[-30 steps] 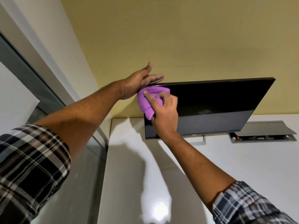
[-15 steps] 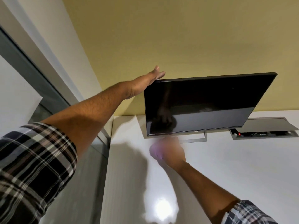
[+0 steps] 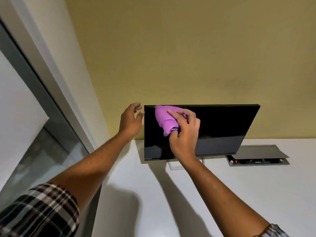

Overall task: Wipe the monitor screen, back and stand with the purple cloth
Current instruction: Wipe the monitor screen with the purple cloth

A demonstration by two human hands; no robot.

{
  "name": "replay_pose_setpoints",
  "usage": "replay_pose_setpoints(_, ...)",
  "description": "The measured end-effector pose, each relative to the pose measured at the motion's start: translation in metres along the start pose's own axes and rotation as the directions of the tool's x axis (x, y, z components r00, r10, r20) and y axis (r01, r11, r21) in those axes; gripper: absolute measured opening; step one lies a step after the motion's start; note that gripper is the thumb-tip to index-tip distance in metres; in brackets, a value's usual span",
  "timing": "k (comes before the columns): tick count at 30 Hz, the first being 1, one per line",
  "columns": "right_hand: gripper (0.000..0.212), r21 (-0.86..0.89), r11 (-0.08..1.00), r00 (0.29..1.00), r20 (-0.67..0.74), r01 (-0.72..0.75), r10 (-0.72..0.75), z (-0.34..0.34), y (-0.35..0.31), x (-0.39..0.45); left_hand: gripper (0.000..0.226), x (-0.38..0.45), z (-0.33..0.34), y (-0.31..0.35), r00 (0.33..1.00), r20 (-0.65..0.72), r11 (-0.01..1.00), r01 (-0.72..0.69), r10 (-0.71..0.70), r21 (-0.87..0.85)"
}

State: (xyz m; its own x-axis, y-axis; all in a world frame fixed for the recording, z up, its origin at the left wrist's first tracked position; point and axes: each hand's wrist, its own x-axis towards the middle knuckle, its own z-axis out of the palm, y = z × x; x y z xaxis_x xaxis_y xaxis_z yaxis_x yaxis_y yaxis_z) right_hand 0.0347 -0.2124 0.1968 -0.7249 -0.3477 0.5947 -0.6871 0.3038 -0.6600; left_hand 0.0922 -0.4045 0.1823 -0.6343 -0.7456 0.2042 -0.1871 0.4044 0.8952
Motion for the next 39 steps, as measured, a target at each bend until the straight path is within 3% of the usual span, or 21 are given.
replay_pose_setpoints(3,0.06,-0.189,0.97,0.988,0.02,0.155,-0.154,0.02,-0.02,0.029,0.024,-0.002,0.0,0.003,0.999,-0.041,0.999,0.019,-0.021,-0.043)
replay_pose_setpoints(6,0.057,-0.391,0.862,0.938,0.253,0.322,-0.236,0.046,-0.027,0.045,0.022,-0.003,0.001,0.009,0.998,-0.06,1.0,0.003,-0.004,-0.016)
replay_pose_setpoints(10,0.083,-0.433,0.791,0.839,0.516,0.432,-0.175,0.063,-0.03,0.051,0.011,0.003,0.004,0.002,0.995,-0.1,1.0,0.025,-0.027,-0.017)
replay_pose_setpoints(13,0.08,-0.433,0.761,0.797,0.578,0.484,-0.179,0.063,-0.02,0.059,0.014,0.007,0.003,0.0,0.996,-0.093,1.0,0.012,-0.011,0.012)
replay_pose_setpoints(17,0.068,-0.396,0.77,0.796,0.56,0.5,-0.229,0.058,-0.006,0.065,0.032,0.007,0.003,0.003,0.997,-0.08,0.999,-0.014,0.017,0.036)
replay_pose_setpoints(21,0.071,-0.382,0.784,0.802,0.551,0.489,-0.232,0.033,0.018,0.072,0.018,0.004,0.005,0.006,0.995,-0.101,1.0,0.009,-0.01,-0.009)
replay_pose_setpoints(29,0.072,-0.411,0.811,0.857,0.475,0.415,-0.198,-0.044,0.081,0.094,0.016,0.002,0.008,0.007,0.996,-0.092,1.0,-0.017,0.018,0.01)
replay_pose_setpoints(32,0.067,-0.497,0.8,0.891,0.444,0.337,-0.099,-0.076,0.103,0.102,0.017,0.003,0.008,0.007,0.995,-0.096,1.0,-0.008,0.009,0.014)
replay_pose_setpoints(34,0.05,-0.589,0.773,0.912,0.409,0.236,0.034,-0.098,0.109,0.111,0.018,0.003,0.009,0.009,0.995,-0.095,1.0,0.0,0.002,0.013)
replay_pose_setpoints(37,0.035,-0.713,0.7,0.943,0.253,0.033,0.214,-0.118,0.095,0.126,0.021,0.0,0.009,0.014,0.995,-0.095,0.999,0.006,-0.001,0.048)
replay_pose_setpoints(39,0.048,-0.673,0.74,0.977,0.156,0.0,0.142,-0.107,0.074,0.126,0.02,-0.001,0.009,0.015,0.996,-0.088,0.998,0.006,-0.001,0.064)
